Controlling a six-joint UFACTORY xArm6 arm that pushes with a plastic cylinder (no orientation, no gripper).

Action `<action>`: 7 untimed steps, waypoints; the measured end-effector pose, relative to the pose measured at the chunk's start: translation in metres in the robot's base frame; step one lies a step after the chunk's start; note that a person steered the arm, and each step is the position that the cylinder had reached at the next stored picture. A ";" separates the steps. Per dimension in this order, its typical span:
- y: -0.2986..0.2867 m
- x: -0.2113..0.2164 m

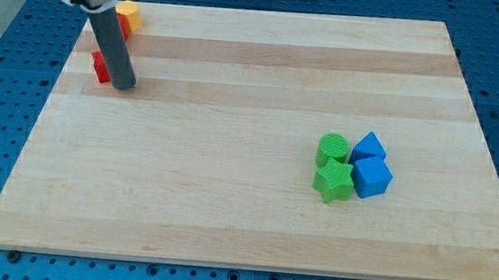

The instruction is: Slide the blue cube along with the green star towards bottom center

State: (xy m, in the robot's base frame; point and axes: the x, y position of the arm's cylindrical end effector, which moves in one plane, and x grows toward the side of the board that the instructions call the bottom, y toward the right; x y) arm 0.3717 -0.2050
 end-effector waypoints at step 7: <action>0.396 0.104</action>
State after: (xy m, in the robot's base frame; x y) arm 0.4752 0.1915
